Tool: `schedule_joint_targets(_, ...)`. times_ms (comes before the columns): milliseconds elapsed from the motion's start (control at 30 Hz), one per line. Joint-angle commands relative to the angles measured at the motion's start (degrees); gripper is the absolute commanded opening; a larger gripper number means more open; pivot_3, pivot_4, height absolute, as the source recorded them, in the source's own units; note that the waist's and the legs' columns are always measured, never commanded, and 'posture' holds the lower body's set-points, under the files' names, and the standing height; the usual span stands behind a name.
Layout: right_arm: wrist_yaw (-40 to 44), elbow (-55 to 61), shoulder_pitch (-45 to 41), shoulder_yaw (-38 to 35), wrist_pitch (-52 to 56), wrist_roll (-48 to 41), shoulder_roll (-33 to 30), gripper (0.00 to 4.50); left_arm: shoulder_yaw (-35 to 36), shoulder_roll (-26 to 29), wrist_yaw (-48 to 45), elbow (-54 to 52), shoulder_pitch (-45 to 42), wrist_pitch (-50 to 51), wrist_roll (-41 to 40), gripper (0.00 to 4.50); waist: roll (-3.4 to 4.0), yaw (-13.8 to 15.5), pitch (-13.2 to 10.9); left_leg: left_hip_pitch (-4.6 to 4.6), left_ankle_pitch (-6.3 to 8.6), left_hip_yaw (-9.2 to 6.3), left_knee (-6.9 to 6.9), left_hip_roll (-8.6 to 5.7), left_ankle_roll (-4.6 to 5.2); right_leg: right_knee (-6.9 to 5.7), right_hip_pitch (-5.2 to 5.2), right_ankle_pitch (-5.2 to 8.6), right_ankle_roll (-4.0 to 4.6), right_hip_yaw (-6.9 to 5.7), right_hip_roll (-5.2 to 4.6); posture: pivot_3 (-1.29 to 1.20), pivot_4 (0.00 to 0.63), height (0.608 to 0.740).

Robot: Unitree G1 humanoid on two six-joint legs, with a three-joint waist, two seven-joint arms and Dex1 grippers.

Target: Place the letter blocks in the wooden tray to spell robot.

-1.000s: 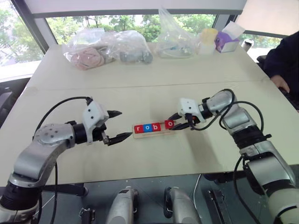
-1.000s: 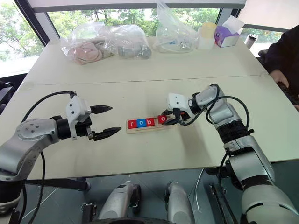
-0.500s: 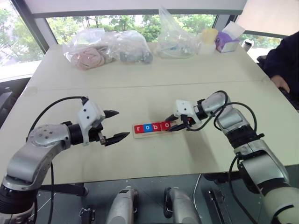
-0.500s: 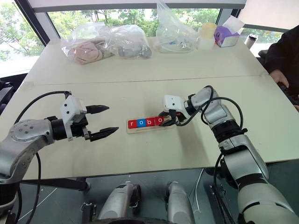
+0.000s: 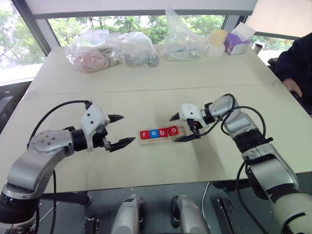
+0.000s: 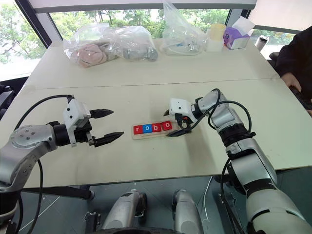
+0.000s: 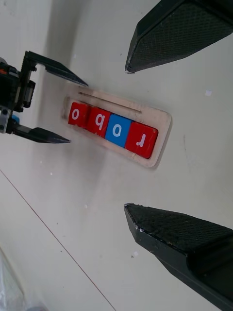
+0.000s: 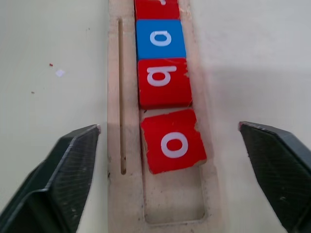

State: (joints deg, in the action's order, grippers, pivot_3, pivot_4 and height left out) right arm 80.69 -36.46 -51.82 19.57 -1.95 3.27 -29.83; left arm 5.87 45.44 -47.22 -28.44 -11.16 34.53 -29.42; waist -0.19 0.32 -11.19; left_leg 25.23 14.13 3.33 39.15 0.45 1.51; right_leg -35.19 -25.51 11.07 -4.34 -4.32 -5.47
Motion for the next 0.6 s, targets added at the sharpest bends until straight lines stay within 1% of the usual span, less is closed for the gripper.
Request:
schedule_joint_targets(33,0.1,1.1,-1.4,-0.7,-0.6,-0.3,0.0,4.43,0.6,-0.1,0.2,-1.8,-0.7,-0.3,-0.8,4.5,0.0,-0.1,0.0,0.0,0.0,0.0,0.0,0.0,0.0,-0.01,0.0,0.0,0.0,0.0,0.0,0.0,0.15,0.725)
schedule_joint_targets(133,-1.2,2.7,-1.5,-2.6,1.5,-2.0,0.3,4.43,0.4,-0.2,0.2,-1.9,-0.8,-0.3,-0.7,4.5,0.0,-0.1,0.0,-0.01,0.0,0.0,0.0,0.0,0.0,-0.01,0.0,0.0,0.0,0.0,0.01,0.0,0.15,0.725)
schedule_joint_targets(233,-5.1,2.7,-2.5,-5.2,2.9,-3.1,0.9,4.43,0.0,-0.4,0.1,-1.7,-1.2,-0.4,-0.6,4.5,0.0,0.0,0.0,-0.01,-0.01,0.0,0.0,0.0,-0.01,-0.02,0.0,-0.01,-0.01,0.0,0.0,0.0,0.15,0.725)
schedule_joint_targets(367,-12.6,1.6,-2.2,-7.1,1.6,-1.5,0.7,4.43,-0.5,-0.8,0.0,-1.3,-1.6,-0.5,-0.4,4.5,0.0,0.0,0.0,-0.01,-0.02,0.0,0.0,0.0,-0.03,-0.02,0.0,-0.01,-0.01,0.0,0.01,0.0,0.15,0.725)
schedule_joint_targets(600,-19.6,1.9,0.8,-7.6,-2.1,0.5,-0.8,4.43,-1.3,-1.0,-0.6,-0.7,-2.4,-0.7,-0.2,4.5,0.0,0.0,0.0,-0.01,-0.02,0.0,0.0,0.0,-0.03,-0.02,0.0,-0.01,-0.01,0.0,0.01,0.0,0.15,0.725)
